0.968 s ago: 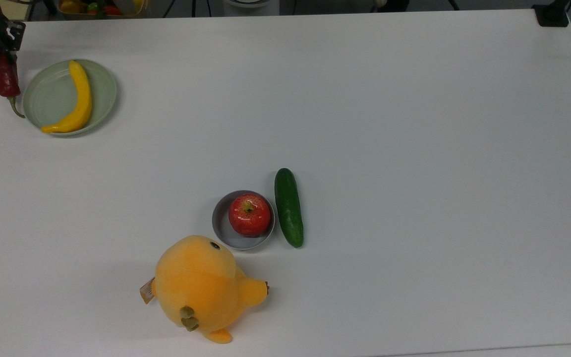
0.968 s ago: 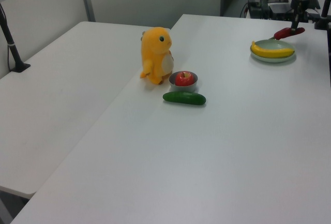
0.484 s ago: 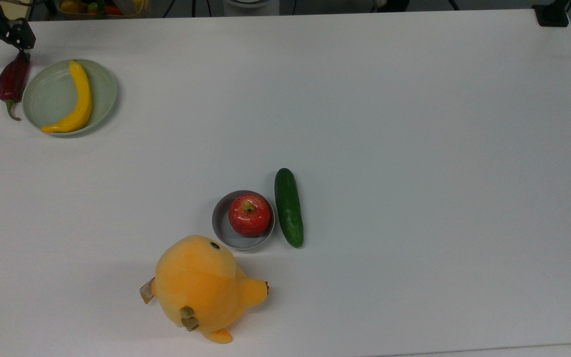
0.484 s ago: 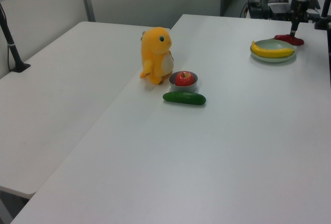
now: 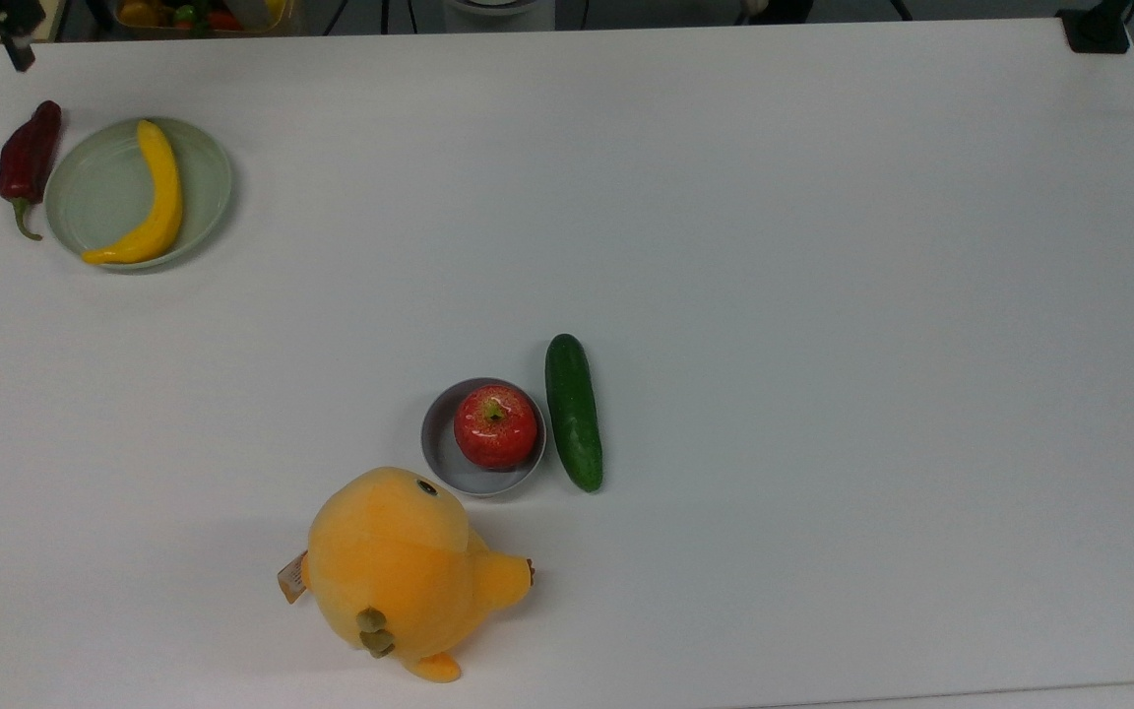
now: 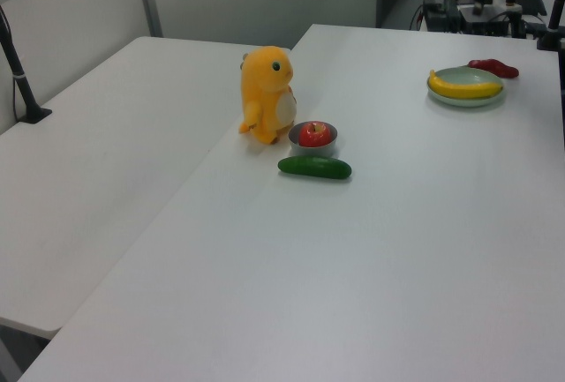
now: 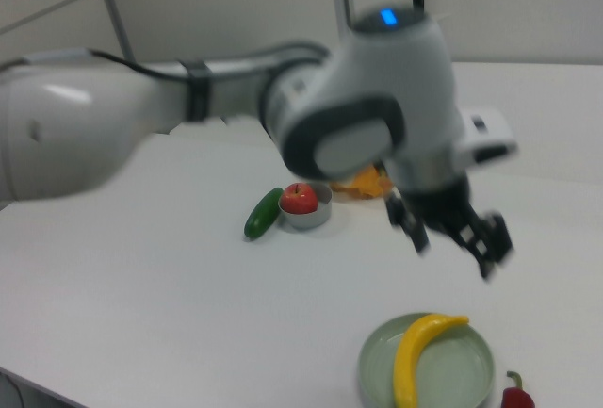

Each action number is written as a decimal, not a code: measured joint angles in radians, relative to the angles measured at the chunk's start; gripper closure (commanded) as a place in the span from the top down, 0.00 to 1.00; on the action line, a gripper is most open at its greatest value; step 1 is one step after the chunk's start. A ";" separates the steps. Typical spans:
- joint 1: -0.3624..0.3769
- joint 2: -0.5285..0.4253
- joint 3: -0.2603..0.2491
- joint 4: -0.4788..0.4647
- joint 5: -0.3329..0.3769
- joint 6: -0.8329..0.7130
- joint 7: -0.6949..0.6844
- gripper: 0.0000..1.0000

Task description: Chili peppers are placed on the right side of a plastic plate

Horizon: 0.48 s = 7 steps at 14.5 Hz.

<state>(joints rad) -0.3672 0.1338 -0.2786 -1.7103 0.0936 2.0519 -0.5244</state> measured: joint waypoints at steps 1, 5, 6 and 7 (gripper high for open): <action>0.038 -0.044 0.001 0.029 0.000 -0.056 0.091 1.00; 0.207 -0.166 0.031 0.126 0.016 -0.267 0.397 1.00; 0.230 -0.173 0.067 0.163 0.027 -0.345 0.442 1.00; 0.238 -0.176 0.116 0.183 0.031 -0.392 0.468 1.00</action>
<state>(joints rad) -0.1293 -0.0423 -0.1624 -1.5271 0.1244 1.6602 -0.0567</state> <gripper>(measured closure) 0.000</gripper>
